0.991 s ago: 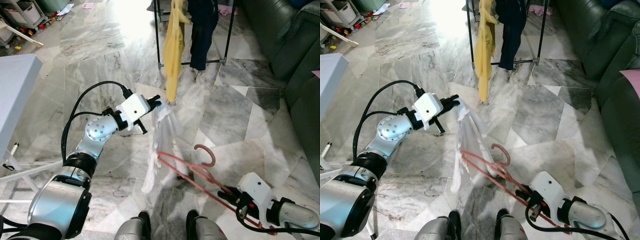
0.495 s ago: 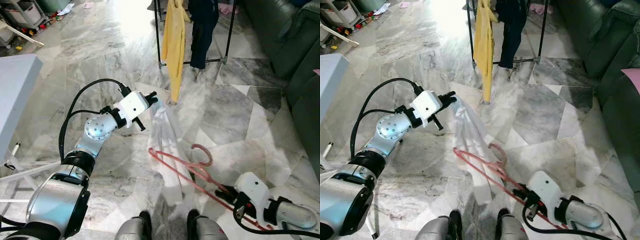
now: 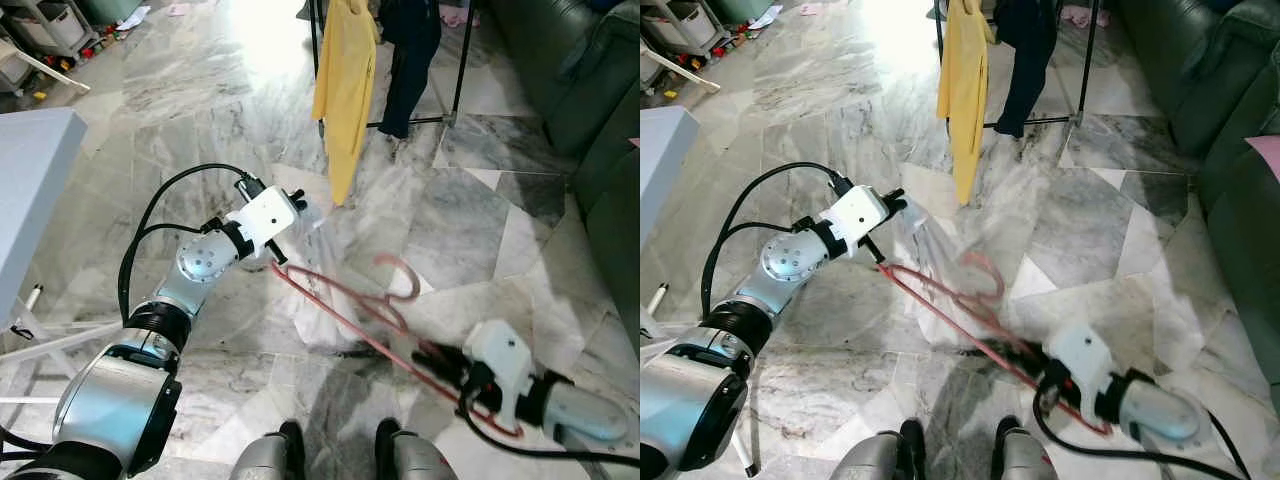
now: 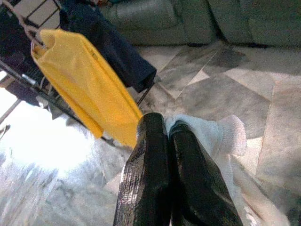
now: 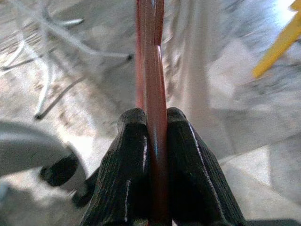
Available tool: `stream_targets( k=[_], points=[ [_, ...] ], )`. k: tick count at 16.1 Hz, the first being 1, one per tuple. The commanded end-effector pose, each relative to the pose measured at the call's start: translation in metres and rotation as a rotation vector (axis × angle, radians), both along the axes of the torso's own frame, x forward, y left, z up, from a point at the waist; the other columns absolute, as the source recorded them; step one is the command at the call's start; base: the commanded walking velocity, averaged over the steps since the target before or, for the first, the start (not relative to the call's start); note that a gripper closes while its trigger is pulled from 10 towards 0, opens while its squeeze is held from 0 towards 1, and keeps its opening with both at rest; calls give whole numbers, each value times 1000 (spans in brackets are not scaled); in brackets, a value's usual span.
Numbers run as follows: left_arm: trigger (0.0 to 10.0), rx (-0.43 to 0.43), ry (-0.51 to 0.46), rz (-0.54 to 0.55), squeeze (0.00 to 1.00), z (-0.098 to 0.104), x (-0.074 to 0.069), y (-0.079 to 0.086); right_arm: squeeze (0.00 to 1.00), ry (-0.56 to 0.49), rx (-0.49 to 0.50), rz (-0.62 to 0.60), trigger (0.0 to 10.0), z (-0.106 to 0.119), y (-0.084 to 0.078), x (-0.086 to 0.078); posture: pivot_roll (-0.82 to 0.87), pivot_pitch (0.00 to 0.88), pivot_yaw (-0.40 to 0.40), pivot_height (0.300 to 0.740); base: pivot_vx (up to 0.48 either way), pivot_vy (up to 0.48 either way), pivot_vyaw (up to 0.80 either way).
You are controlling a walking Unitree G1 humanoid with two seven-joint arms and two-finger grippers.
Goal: Hang hanger
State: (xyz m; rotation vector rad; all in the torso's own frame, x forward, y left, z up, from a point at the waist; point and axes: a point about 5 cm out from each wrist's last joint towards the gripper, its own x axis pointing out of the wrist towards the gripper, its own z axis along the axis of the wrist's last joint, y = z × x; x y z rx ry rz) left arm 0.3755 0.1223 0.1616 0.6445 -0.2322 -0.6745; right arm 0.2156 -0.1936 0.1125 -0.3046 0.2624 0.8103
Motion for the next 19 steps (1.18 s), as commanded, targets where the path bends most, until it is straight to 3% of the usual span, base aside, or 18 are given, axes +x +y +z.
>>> stream_targets(
  k=[1, 3, 6, 9, 14, 19],
  points=[
    [10000, 23, 10, 28, 0, -2, 2, 5, 0, -34, 11, -17, 10000, 4, 0, 0, -184, 250, 142, 740, 0, 0, 0],
    [10000, 34, 26, 51, 0, -5, 2, 5, 0, -36, -10, -31, 10000, 0, -3, -1, -183, 252, 143, 740, 0, 0, 0],
    [10000, 40, 29, 74, 0, -6, 3, 9, 0, 96, -62, 44, 10000, -16, -9, -21, -185, 258, 145, 740, 0, 0, 0],
    [10000, 51, 33, 87, 0, -8, 3, 12, 0, 161, -52, 82, 10000, -16, -15, -33, -188, 261, 143, 740, 0, 0, 0],
    [10000, 104, 45, 69, 0, -15, -1, 19, 0, 22, -175, -87, 10000, 2, -57, -15, -188, 263, 147, 740, 0, 0, 0],
    [10000, 111, 58, 57, 0, -19, -3, 22, 0, -33, -210, -130, 10000, -2, -59, -9, -186, 264, 148, 740, 0, 0, 0]
  ],
)
